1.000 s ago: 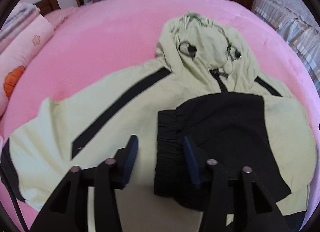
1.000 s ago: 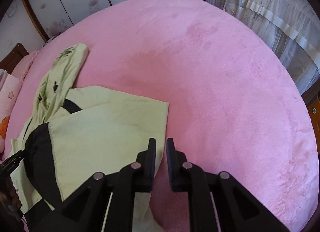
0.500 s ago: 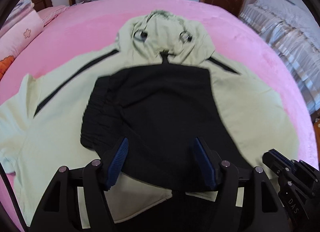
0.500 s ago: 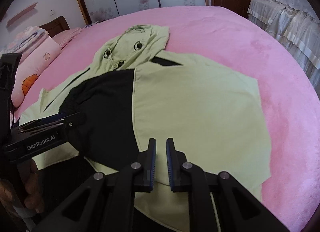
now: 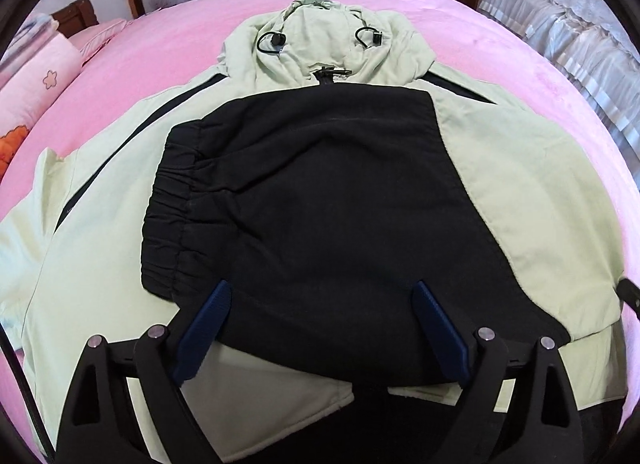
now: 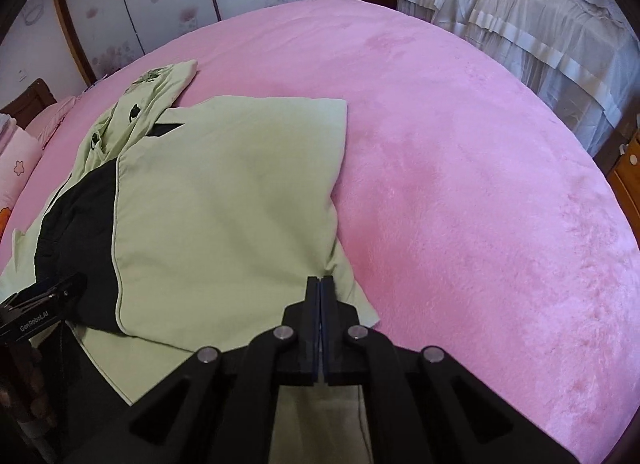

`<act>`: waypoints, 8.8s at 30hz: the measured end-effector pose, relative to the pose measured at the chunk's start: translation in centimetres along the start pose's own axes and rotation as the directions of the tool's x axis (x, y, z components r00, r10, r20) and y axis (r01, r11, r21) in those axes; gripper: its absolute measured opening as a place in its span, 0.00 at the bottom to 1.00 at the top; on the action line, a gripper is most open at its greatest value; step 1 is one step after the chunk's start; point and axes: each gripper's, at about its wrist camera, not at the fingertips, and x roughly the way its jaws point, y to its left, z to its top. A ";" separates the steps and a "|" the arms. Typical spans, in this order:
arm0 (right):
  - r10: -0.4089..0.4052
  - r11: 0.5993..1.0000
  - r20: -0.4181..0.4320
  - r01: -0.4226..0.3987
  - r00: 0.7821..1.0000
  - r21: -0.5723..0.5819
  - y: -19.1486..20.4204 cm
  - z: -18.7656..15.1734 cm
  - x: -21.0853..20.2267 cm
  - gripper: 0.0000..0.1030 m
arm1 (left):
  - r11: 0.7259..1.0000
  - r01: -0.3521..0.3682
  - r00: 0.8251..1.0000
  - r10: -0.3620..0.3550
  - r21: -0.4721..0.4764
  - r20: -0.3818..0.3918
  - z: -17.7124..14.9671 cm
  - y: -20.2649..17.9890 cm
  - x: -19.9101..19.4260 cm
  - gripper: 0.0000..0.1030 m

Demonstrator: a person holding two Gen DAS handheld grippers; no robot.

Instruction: Fold large clothes

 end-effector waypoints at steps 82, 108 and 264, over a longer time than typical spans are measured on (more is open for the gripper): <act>0.323 0.800 -0.220 -0.390 0.920 -0.457 44.8 -8.9 -2.8 0.17 | 0.616 0.058 0.937 0.238 -0.786 0.256 -12.5 43.8 -12.9 0.04; 0.157 0.986 -0.056 -0.160 0.986 -0.052 12.1 -3.8 -6.2 0.18 | 0.957 0.274 0.958 -0.280 0.095 0.067 -7.8 -0.3 -9.3 0.54; 0.252 0.964 0.259 -0.217 0.932 -0.156 8.1 -7.1 -29.1 0.44 | 0.996 -0.055 0.935 0.078 -0.075 0.346 -12.5 5.7 -34.7 0.89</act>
